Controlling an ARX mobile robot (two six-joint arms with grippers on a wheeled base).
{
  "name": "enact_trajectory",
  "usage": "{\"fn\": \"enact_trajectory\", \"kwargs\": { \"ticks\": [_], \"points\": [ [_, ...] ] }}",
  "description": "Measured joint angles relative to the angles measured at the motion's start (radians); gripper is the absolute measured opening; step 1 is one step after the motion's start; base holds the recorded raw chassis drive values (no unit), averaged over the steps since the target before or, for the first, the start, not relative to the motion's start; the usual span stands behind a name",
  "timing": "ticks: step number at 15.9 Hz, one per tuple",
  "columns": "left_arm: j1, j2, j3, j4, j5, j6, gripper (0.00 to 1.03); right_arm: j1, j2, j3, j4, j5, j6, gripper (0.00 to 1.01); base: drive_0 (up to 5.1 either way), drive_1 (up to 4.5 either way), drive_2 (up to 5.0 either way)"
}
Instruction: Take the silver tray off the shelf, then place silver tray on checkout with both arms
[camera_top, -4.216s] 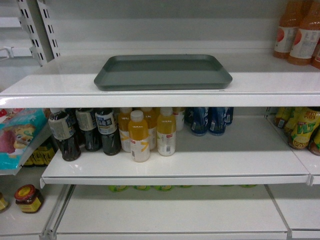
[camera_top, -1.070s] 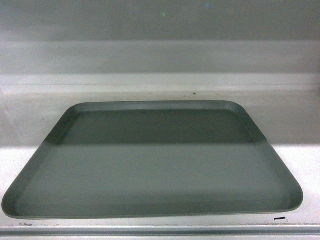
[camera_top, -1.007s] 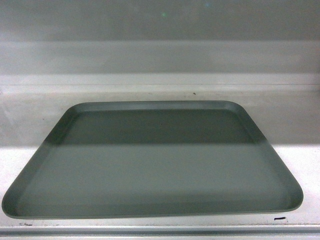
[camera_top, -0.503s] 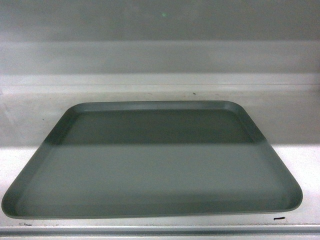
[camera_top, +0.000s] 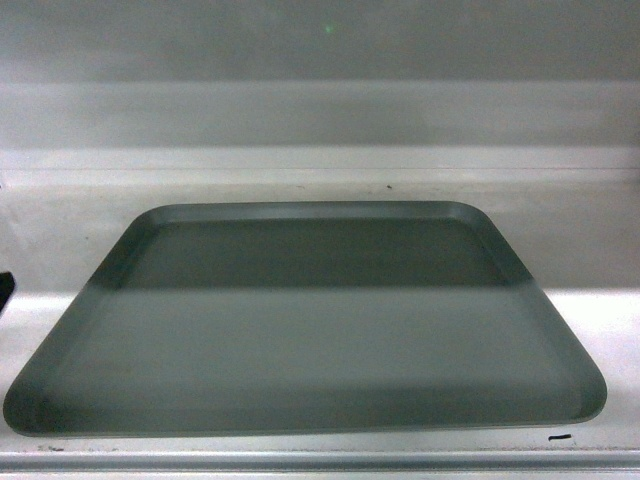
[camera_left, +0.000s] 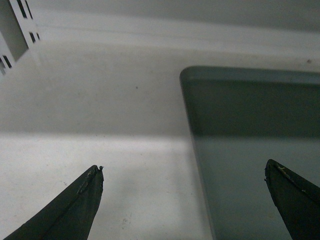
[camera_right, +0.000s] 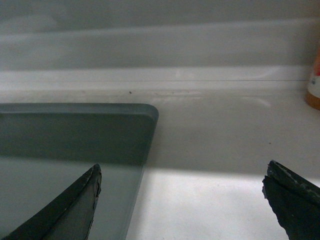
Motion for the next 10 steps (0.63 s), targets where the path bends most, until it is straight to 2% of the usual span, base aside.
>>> {"fn": "enact_trajectory", "kwargs": {
  "ticks": [2,4,7,10],
  "points": [
    [-0.001,0.170,0.040,0.102,0.011,0.011,0.98,0.014,0.150,0.047,0.073,-0.004,-0.016,0.98,0.0,0.00,0.0],
    [0.008,0.269,0.084,0.146,0.031,0.023,0.98,0.029,0.260,0.094,0.108,-0.003,-0.023,0.98,0.0,0.00,0.0],
    [0.031,0.382,0.145,0.169,0.061,0.031,0.98,0.057,0.383,0.175,0.119,0.010,-0.024,0.98,0.0,0.00,0.0],
    [0.041,0.462,0.209,0.165,0.067,0.034,0.98,0.094,0.464,0.253,0.100,0.036,-0.024,0.98,0.0,0.00,0.0]
  ]
}}
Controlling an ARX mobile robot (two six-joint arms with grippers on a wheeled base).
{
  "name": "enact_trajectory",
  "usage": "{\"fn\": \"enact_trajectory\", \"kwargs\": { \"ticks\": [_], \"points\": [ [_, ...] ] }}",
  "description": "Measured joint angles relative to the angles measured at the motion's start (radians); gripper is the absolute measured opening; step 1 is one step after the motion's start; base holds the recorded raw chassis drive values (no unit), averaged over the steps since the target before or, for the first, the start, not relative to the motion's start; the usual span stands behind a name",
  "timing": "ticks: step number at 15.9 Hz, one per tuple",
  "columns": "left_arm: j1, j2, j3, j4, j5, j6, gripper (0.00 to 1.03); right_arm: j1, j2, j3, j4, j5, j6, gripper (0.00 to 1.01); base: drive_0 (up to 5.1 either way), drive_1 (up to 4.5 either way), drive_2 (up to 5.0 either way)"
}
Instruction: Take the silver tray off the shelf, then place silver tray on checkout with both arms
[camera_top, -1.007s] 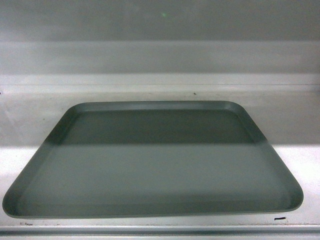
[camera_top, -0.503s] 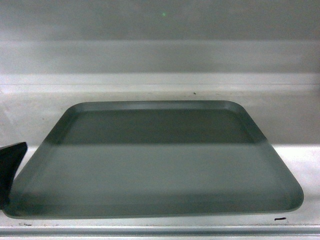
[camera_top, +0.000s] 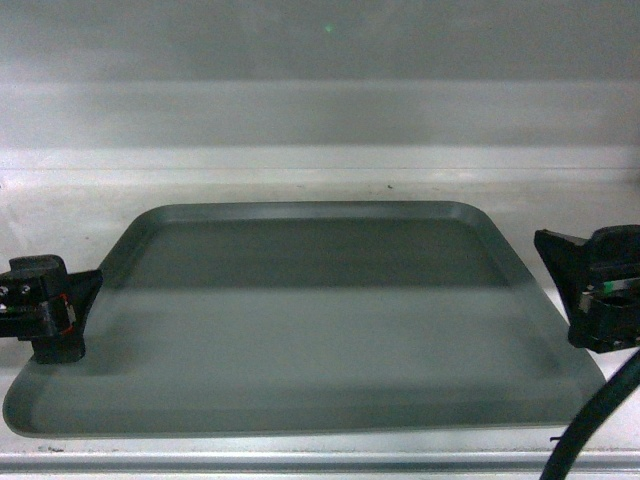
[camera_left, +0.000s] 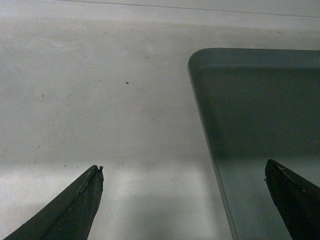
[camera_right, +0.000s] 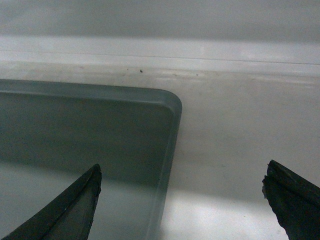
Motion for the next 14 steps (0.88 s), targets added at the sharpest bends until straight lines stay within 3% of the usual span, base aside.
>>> {"fn": "enact_trajectory", "kwargs": {
  "ticks": [2,4,8,14],
  "points": [
    [-0.004,0.037,0.060,-0.023,0.016,0.002,0.98,0.014,0.064,0.077,-0.062,0.033,0.004,0.98,0.0,0.00,0.0],
    [-0.021,0.072,0.101,-0.076,0.031,0.029,0.98,0.019,0.127,0.174,-0.173,0.074,0.008,0.98,0.0,0.00,0.0],
    [-0.040,0.104,0.128,-0.124,0.025,0.057,0.98,0.021,0.145,0.231,-0.287,0.108,0.019,0.98,0.0,0.00,0.0],
    [-0.042,0.118,0.146,-0.161,0.024,0.053,0.98,0.040,0.165,0.263,-0.402,0.129,0.033,0.98,0.0,0.00,0.0]
  ]
}}
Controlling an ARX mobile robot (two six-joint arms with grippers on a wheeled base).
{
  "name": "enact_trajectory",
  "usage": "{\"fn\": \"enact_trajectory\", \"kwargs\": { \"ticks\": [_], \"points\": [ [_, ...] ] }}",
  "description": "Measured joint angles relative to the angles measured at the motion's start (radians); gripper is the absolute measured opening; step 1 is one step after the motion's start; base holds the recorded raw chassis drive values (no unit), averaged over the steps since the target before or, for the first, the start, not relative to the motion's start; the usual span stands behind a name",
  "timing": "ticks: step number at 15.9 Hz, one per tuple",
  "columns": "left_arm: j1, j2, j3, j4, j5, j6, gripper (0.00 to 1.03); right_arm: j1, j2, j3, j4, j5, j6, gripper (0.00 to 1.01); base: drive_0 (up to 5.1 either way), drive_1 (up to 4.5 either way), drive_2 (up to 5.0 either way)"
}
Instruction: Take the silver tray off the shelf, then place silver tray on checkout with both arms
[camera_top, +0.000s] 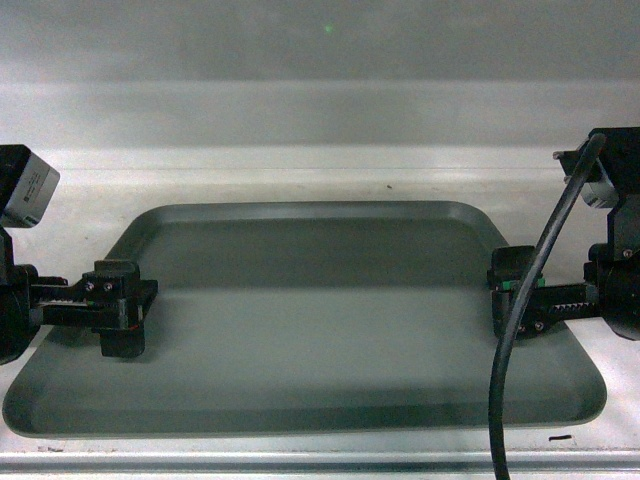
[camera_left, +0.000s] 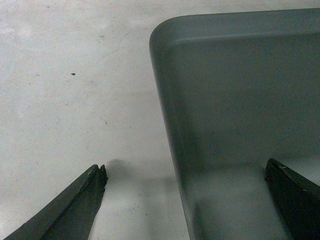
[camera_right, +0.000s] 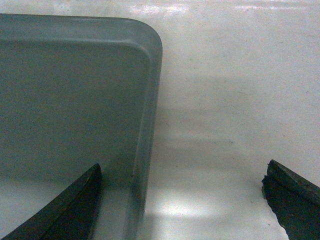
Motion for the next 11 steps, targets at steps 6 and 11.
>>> {"fn": "enact_trajectory", "kwargs": {
  "ticks": [6,11],
  "points": [
    [-0.019,0.004,0.002,0.011,-0.002,0.000,0.67,0.014,0.006,0.002,0.009,0.016,0.016,0.68,0.0,0.00,0.0],
    [-0.031,0.004,0.000,0.024,-0.027,0.001,0.16,0.046,0.005,0.000,0.014,0.030,0.030,0.15,0.0,0.00,0.0]
  ]
}}
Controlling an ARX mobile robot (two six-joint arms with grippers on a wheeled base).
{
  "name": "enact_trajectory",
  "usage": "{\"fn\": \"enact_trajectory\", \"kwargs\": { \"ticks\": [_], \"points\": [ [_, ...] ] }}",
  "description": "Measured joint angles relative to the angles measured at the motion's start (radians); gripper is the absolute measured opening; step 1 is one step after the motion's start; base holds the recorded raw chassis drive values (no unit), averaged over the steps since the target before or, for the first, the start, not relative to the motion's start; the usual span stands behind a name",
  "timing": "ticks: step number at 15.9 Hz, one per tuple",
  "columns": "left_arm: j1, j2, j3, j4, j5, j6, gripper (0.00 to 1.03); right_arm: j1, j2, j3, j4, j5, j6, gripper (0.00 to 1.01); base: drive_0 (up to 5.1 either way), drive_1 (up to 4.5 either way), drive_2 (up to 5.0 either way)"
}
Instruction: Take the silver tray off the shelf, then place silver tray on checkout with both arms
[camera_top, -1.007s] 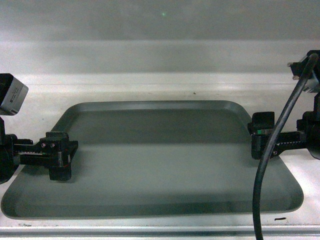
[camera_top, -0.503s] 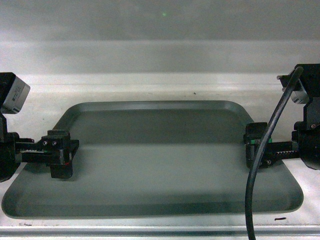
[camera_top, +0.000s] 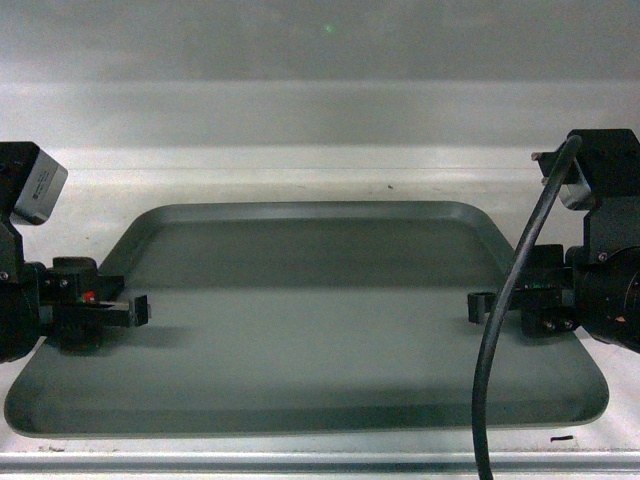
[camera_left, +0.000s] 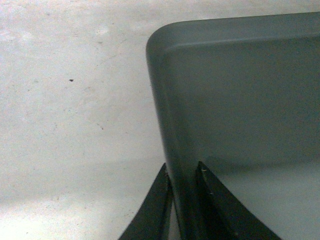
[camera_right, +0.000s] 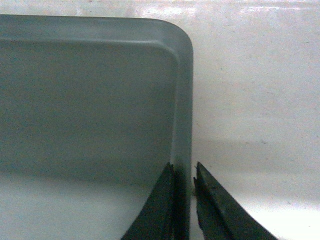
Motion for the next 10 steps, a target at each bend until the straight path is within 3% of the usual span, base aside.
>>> {"fn": "enact_trajectory", "kwargs": {
  "ticks": [1,2,3,6,10],
  "points": [
    [-0.004,-0.004,-0.004,0.005,-0.009,-0.018,0.07,0.005,-0.001,-0.003,0.005,0.008,0.024,0.06,0.0,0.00,0.0],
    [-0.013,-0.011,-0.007,0.004,-0.017,-0.061,0.04,0.005,-0.005,-0.007,0.006,0.008,0.066,0.03,0.0,0.00,0.0],
    [-0.022,-0.017,-0.013,0.005,-0.021,-0.071,0.04,0.004,-0.008,-0.010,0.006,0.008,0.076,0.03,0.0,0.00,0.0],
    [-0.061,-0.048,-0.031,-0.006,-0.041,-0.085,0.04,-0.004,-0.050,-0.052,0.004,0.035,0.076,0.03,0.0,0.00,0.0],
    [-0.117,-0.106,-0.038,-0.030,-0.076,-0.093,0.04,-0.033,-0.127,-0.091,-0.006,0.054,0.045,0.03,0.0,0.00,0.0]
  ]
}}
